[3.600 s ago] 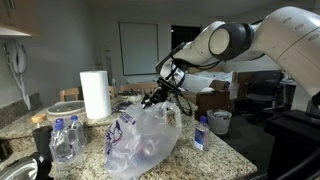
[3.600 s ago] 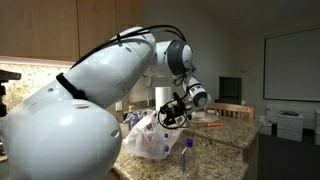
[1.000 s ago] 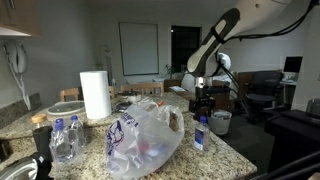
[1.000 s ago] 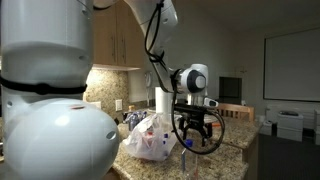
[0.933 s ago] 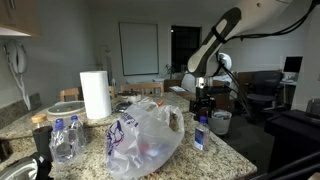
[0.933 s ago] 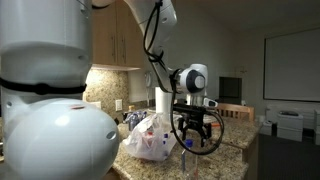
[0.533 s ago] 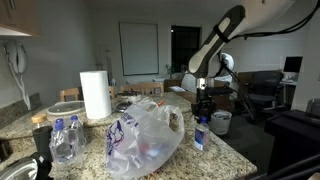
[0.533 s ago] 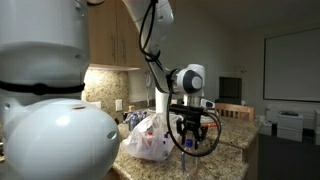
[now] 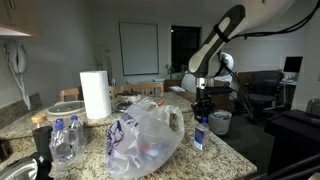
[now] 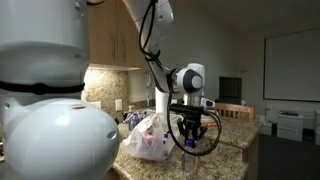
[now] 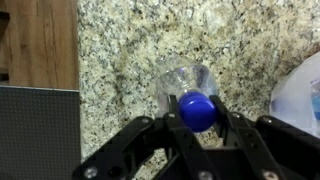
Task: Place five empty water bottles inside the clear plastic bag
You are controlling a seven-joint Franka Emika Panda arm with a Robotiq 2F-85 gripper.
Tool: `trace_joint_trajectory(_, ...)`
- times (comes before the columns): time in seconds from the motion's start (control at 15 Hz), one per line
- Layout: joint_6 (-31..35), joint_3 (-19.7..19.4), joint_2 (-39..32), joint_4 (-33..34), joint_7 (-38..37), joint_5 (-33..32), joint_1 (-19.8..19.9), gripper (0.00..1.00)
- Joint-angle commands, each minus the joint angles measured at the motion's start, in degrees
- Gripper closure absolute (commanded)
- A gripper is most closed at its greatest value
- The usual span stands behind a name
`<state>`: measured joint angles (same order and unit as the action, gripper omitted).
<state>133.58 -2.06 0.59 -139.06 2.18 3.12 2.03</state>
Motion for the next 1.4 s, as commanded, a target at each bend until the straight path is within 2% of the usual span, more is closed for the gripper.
trace_joint_trajectory(0.0, 0.1, -0.2, 2.0, -0.5, 0.8, -0.1, 0.2, 0.90)
trace_joint_trajectory(0.2, -2.3, -2.2, 6.6, 2.1, 5.9, 9.8, 1.4, 0.90)
trace_joint_trajectory(0.4, -11.3, -6.1, 9.8, 8.8, 12.1, 19.5, 2.3, 0.90)
trace_joint_trajectory(0.67, -26.3, -10.6, 5.5, 21.8, 15.0, 31.3, 1.8, 0.90)
trace_joint_trajectory(0.93, -33.7, -9.1, -4.1, 29.6, 11.9, 42.9, 1.9, 0.90)
trace_joint_trajectory(1.13, -34.6, -5.8, -12.6, 34.0, 7.4, 48.2, 2.1, 0.90)
trace_joint_trajectory(1.33, -33.3, -2.5, -20.2, 38.9, 1.2, 50.0, 1.4, 0.90)
